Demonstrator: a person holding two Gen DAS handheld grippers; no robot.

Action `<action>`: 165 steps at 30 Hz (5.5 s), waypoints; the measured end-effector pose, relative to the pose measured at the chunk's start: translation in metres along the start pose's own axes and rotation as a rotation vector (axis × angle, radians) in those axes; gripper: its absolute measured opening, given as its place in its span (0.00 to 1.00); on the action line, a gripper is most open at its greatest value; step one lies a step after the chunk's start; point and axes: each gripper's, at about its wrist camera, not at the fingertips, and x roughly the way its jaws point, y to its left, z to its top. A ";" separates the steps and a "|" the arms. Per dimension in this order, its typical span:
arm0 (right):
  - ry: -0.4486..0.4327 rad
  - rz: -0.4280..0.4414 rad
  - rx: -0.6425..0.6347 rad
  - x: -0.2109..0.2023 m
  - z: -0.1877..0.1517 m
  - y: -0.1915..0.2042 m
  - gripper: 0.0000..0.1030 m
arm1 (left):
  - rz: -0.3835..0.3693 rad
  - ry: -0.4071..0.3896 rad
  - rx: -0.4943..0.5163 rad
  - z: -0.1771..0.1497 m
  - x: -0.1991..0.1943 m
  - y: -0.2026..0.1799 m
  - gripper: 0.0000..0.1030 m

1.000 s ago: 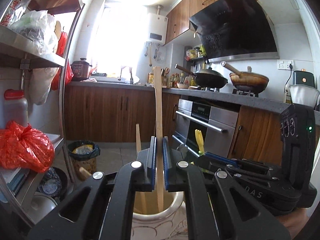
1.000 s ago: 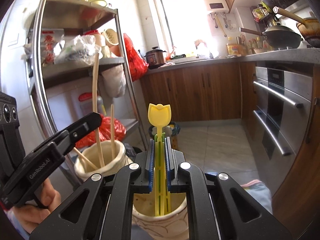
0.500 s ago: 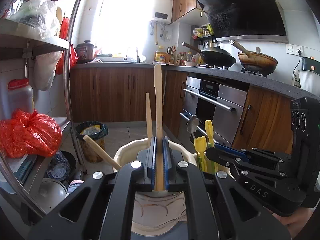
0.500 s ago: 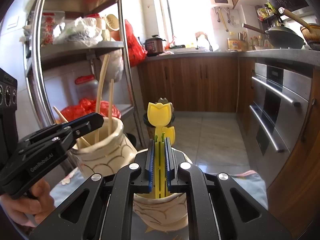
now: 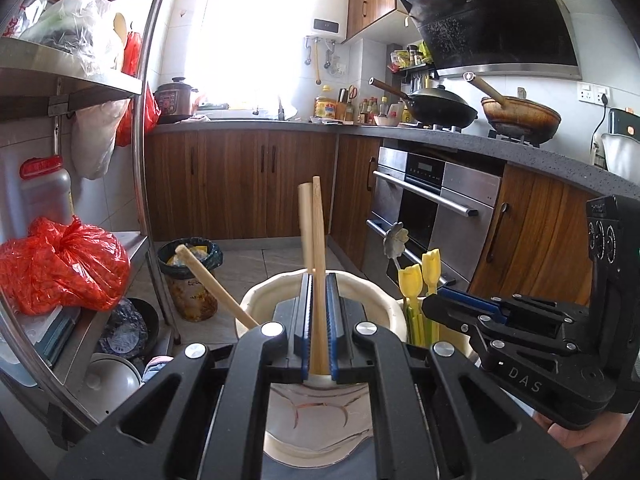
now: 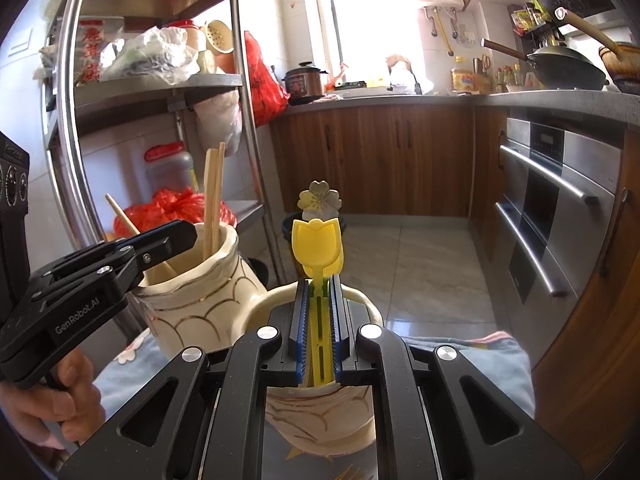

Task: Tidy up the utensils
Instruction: 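Lower both utensils into the holder openings and open both grippers, then withdraw both grippers back over the remaining chopstick and forks, then grasp a chopstick with the left gripper while the right grasps the gold fork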

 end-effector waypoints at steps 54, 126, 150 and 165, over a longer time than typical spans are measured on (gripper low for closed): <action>0.301 0.000 0.119 -0.068 -0.118 0.011 0.28 | -0.172 0.381 0.068 -0.130 -0.082 -0.001 0.31; 0.756 0.000 -0.110 -0.057 -0.116 -0.020 0.23 | -0.240 0.790 0.183 -0.127 -0.040 0.031 0.21; 0.770 0.004 -0.150 -0.054 -0.112 -0.012 0.10 | -0.166 0.855 0.389 -0.126 -0.033 0.001 0.06; 0.455 0.017 0.023 -0.100 -0.088 -0.036 0.06 | -0.146 0.519 0.271 -0.089 -0.080 0.012 0.06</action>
